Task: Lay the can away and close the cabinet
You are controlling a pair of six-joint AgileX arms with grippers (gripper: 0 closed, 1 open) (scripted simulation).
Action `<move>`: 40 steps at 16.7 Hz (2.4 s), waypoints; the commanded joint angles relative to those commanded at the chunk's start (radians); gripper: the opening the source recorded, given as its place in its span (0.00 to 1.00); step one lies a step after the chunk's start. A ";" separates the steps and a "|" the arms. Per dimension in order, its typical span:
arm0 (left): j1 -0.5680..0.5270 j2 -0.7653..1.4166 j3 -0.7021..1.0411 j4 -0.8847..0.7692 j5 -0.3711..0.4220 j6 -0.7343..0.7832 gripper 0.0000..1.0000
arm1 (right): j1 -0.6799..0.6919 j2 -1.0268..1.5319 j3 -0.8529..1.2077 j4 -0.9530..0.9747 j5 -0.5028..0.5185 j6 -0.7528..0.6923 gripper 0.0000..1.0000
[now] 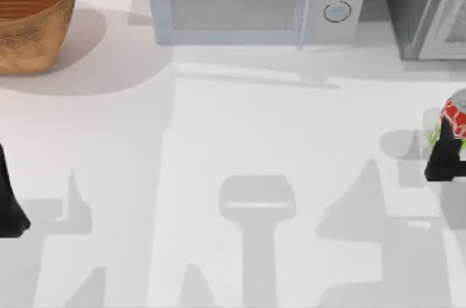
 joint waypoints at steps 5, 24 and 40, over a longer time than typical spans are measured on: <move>0.000 0.000 0.000 0.000 0.000 0.000 1.00 | 0.019 0.240 0.023 0.195 0.018 0.008 1.00; 0.000 0.000 0.000 0.000 0.000 0.000 1.00 | -0.003 0.303 0.176 0.105 -0.003 0.004 1.00; 0.000 0.000 0.000 0.000 0.000 0.000 1.00 | -0.017 0.314 0.265 0.027 -0.017 0.001 0.77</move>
